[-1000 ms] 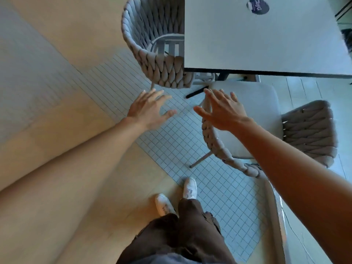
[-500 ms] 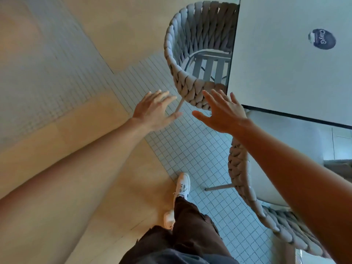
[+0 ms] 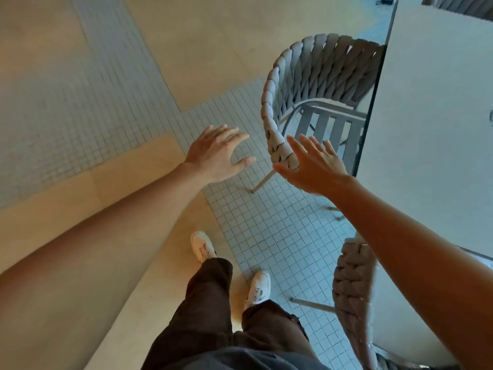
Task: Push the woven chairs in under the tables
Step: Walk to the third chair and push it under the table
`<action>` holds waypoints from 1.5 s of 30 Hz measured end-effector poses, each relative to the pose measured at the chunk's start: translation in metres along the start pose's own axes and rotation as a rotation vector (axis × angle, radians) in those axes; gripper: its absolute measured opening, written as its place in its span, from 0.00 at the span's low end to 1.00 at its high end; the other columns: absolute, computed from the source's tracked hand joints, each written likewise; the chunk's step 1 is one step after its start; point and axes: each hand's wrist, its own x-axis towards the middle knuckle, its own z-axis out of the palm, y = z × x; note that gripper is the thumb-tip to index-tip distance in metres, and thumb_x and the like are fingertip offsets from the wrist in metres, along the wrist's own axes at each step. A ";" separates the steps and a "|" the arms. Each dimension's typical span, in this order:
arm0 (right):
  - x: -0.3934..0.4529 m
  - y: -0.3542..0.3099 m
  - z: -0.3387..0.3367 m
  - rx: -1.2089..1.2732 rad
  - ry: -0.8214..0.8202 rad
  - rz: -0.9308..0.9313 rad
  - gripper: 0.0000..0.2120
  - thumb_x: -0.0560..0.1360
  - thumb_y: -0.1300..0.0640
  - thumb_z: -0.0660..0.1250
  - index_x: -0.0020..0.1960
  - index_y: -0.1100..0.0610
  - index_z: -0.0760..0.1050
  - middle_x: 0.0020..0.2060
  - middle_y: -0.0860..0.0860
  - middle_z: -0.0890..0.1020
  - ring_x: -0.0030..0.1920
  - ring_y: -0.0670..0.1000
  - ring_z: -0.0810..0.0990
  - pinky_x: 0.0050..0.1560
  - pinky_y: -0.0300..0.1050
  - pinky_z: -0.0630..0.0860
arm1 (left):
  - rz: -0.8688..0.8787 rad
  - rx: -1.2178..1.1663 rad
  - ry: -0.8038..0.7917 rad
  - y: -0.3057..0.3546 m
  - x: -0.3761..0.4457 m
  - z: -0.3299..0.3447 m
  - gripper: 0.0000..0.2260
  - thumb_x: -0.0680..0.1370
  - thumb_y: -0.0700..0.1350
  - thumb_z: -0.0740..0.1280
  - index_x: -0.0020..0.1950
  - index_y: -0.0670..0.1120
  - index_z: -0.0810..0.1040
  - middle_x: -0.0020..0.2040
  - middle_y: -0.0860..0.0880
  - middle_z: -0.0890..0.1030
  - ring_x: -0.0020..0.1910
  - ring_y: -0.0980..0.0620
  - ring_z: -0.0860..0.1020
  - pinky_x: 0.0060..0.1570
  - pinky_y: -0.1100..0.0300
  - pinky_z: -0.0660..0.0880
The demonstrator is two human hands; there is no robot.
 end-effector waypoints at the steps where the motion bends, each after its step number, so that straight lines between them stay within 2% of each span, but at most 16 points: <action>1: 0.012 -0.002 -0.002 -0.001 0.001 0.009 0.46 0.73 0.21 0.43 0.82 0.48 0.48 0.81 0.56 0.57 0.80 0.59 0.54 0.78 0.66 0.50 | 0.009 0.002 -0.008 -0.010 0.008 -0.001 0.38 0.76 0.75 0.45 0.78 0.54 0.61 0.78 0.47 0.64 0.78 0.45 0.59 0.76 0.43 0.54; 7: 0.091 -0.026 -0.019 -0.005 -0.012 0.069 0.45 0.74 0.22 0.43 0.82 0.49 0.48 0.81 0.56 0.56 0.80 0.58 0.53 0.78 0.64 0.49 | 0.088 0.002 -0.033 -0.078 0.068 -0.008 0.37 0.76 0.74 0.47 0.79 0.54 0.60 0.79 0.48 0.63 0.78 0.45 0.58 0.77 0.43 0.52; 13: 0.171 -0.054 -0.029 0.030 0.013 0.155 0.44 0.75 0.23 0.45 0.81 0.50 0.51 0.80 0.57 0.59 0.79 0.59 0.56 0.77 0.66 0.51 | 0.160 -0.025 -0.052 -0.151 0.134 -0.024 0.37 0.75 0.75 0.45 0.78 0.55 0.61 0.78 0.48 0.63 0.78 0.46 0.58 0.77 0.44 0.51; 20: 0.264 -0.057 -0.049 0.053 0.020 0.217 0.46 0.74 0.21 0.43 0.82 0.49 0.48 0.81 0.56 0.55 0.80 0.59 0.54 0.78 0.65 0.51 | 0.194 -0.014 -0.037 -0.216 0.212 -0.048 0.36 0.76 0.74 0.48 0.78 0.55 0.62 0.78 0.48 0.64 0.78 0.46 0.58 0.77 0.45 0.51; 30: 0.400 0.014 -0.095 0.107 0.071 0.322 0.47 0.73 0.20 0.41 0.82 0.48 0.47 0.81 0.56 0.55 0.80 0.57 0.52 0.78 0.64 0.48 | 0.273 0.010 -0.003 -0.260 0.385 -0.084 0.34 0.77 0.73 0.50 0.78 0.55 0.62 0.78 0.50 0.64 0.78 0.48 0.58 0.77 0.47 0.50; 34: 0.449 0.048 -0.112 0.147 0.064 0.369 0.47 0.73 0.20 0.41 0.82 0.47 0.47 0.82 0.55 0.54 0.80 0.57 0.51 0.78 0.61 0.45 | 0.300 0.022 -0.050 -0.264 0.461 -0.094 0.35 0.77 0.73 0.49 0.79 0.56 0.60 0.79 0.51 0.63 0.78 0.49 0.56 0.77 0.48 0.49; 45: 0.557 0.132 -0.160 0.155 0.014 0.479 0.46 0.74 0.21 0.41 0.83 0.47 0.45 0.82 0.55 0.52 0.81 0.58 0.50 0.78 0.64 0.48 | 0.428 0.005 -0.063 -0.256 0.649 -0.122 0.36 0.76 0.75 0.47 0.78 0.57 0.61 0.79 0.51 0.63 0.78 0.49 0.57 0.77 0.48 0.50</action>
